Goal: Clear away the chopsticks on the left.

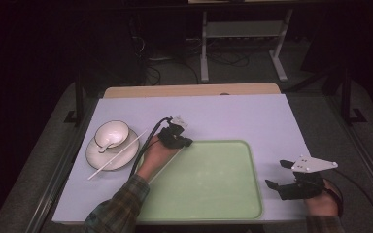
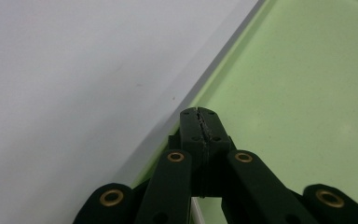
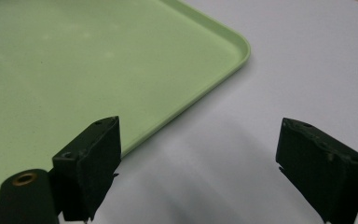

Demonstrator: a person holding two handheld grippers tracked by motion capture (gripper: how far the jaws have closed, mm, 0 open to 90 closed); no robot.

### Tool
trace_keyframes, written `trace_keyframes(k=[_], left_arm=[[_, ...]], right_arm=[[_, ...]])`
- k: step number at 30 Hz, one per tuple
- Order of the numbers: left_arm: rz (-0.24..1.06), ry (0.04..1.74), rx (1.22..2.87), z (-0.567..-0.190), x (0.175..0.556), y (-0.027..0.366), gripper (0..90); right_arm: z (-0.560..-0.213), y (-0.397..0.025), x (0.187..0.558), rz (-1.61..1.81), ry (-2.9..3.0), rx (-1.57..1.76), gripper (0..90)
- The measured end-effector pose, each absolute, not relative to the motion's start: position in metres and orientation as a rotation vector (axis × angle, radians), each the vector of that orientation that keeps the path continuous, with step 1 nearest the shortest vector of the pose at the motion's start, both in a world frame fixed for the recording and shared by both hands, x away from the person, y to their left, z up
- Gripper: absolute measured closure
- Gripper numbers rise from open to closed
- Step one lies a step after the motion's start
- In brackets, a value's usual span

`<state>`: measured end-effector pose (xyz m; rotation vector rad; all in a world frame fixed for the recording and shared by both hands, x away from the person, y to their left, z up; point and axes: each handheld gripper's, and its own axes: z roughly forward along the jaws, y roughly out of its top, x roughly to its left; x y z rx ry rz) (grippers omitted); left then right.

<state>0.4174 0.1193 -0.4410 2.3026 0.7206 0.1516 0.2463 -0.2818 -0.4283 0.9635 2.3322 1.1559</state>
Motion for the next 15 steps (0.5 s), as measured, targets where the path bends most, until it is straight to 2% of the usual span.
trace_keyframes(k=[15], left_arm=[[0.169,0.798,2.288,-0.440,0.411,0.151,89.8]], right_arm=[[-0.428,-0.280,0.247,1.149,2.335,0.962,13.1]])
